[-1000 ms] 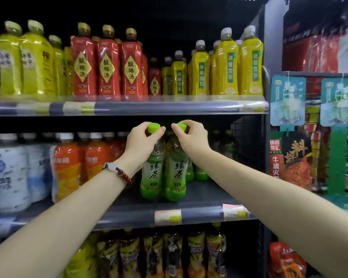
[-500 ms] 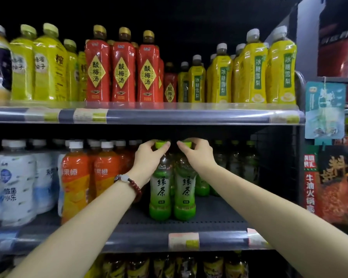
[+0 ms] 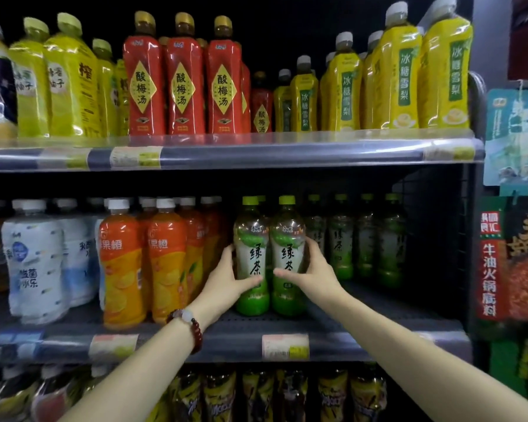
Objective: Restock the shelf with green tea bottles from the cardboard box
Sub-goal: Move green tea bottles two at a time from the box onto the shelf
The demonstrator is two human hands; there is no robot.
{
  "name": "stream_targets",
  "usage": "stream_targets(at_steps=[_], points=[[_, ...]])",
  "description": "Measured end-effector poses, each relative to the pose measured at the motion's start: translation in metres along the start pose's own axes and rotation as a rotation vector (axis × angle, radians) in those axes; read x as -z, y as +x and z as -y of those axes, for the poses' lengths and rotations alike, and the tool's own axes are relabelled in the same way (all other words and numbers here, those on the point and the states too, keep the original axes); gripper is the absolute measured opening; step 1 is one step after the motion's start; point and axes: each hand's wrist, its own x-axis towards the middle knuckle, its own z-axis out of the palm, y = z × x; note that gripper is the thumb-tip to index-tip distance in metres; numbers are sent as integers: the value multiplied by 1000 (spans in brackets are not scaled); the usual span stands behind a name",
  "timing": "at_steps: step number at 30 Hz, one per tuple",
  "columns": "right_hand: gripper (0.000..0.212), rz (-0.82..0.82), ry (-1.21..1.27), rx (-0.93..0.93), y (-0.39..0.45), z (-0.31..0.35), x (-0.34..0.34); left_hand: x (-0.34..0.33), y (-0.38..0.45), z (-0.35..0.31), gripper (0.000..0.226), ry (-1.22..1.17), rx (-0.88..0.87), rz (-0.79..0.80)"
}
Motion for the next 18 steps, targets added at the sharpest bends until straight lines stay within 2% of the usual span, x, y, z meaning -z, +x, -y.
stream_targets(at_steps=[2, 5, 10, 18], points=[[72, 1, -55, -34, -4, -8, -2, -2, -5, 0, 78, 35, 9, -72], [66, -40, -72, -44, -5, -12, -3, -1, -5, -1, 72, 37, 28, -102], [71, -6, -41, -61, 1, -13, -10, 11, -6, 0, 67, 8, 25, -75], [67, -12, -36, -61, 8, -5, -35, 26, -1, 6, 62, -34, 42, -90]])
